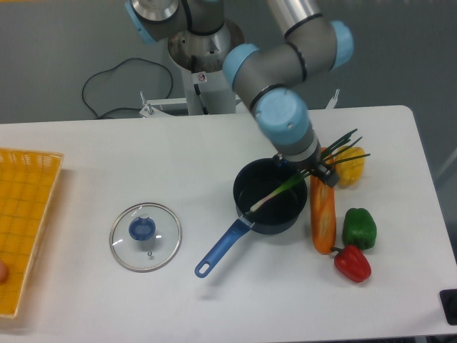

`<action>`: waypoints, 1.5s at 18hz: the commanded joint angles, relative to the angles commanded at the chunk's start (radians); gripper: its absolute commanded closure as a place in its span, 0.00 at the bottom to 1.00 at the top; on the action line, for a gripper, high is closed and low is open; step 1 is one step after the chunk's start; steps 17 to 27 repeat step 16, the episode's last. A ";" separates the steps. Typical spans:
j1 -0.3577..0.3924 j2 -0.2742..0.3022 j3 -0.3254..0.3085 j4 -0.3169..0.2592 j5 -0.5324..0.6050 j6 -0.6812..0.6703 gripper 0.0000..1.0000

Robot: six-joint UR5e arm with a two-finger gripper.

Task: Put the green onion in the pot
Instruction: 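Raise the open gripper away from the saucepan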

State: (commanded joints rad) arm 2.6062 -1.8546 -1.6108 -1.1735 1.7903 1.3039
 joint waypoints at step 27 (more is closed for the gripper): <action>0.051 -0.008 0.184 -0.152 -0.164 0.005 0.00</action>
